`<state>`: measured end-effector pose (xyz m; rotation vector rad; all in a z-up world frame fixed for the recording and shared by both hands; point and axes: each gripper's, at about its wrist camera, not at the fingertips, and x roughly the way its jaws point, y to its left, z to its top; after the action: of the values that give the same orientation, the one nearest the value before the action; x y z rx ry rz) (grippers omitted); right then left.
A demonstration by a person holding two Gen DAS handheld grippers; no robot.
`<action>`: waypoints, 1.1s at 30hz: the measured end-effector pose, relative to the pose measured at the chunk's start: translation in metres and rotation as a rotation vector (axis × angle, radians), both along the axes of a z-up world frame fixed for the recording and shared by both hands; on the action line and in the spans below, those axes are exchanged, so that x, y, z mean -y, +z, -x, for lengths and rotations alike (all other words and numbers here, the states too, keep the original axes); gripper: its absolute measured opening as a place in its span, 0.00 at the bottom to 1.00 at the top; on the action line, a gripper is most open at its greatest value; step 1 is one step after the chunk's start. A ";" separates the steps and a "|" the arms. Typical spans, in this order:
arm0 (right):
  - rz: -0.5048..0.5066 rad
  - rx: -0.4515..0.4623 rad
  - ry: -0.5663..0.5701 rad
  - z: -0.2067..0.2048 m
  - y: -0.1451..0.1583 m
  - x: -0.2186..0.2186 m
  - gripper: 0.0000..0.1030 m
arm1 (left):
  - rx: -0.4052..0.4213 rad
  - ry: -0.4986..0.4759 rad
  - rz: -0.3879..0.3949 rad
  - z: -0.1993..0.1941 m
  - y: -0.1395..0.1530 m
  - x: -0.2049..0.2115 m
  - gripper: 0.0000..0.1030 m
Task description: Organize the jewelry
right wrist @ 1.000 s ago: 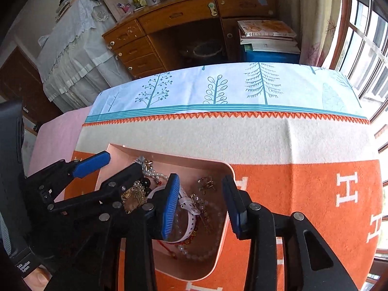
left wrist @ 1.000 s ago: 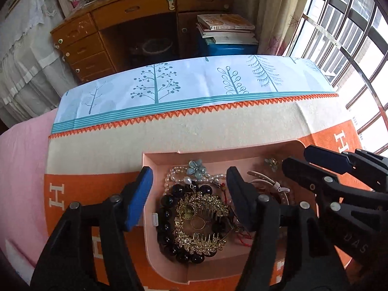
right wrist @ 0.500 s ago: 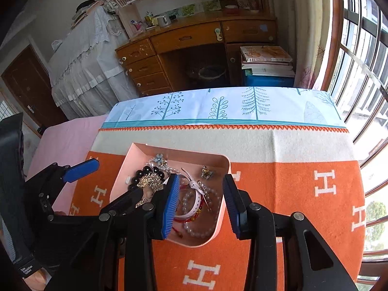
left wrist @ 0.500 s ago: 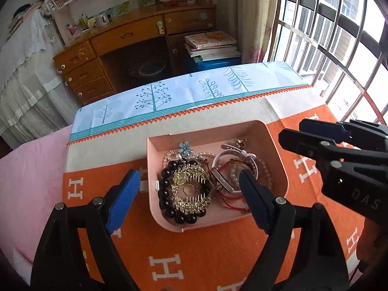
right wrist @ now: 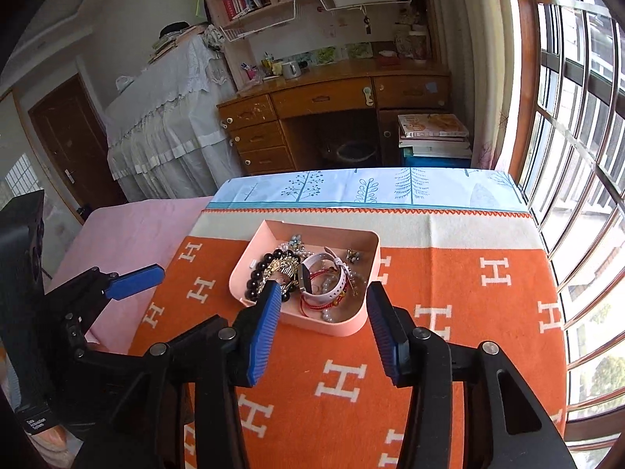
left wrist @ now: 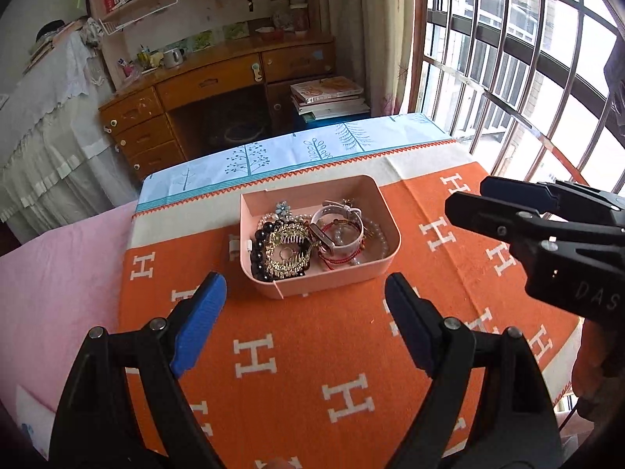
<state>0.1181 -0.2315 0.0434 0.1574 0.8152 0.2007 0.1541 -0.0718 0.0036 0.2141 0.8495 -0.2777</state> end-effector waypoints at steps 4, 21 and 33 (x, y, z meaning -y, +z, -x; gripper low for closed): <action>-0.028 0.024 -0.011 0.040 0.003 0.005 0.52 | 0.013 0.014 0.012 0.037 0.004 -0.009 0.79; -0.040 0.041 -0.033 0.179 -0.059 -0.026 0.59 | 0.021 0.269 0.038 0.135 -0.057 -0.046 0.79; -0.006 0.171 -0.040 0.202 -0.038 -0.035 0.72 | 0.052 0.277 0.039 0.148 -0.053 -0.039 0.79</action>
<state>-0.0841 -0.1960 0.0055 0.1602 0.6408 0.1762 0.0062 -0.0326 -0.0494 0.0649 0.8111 -0.0295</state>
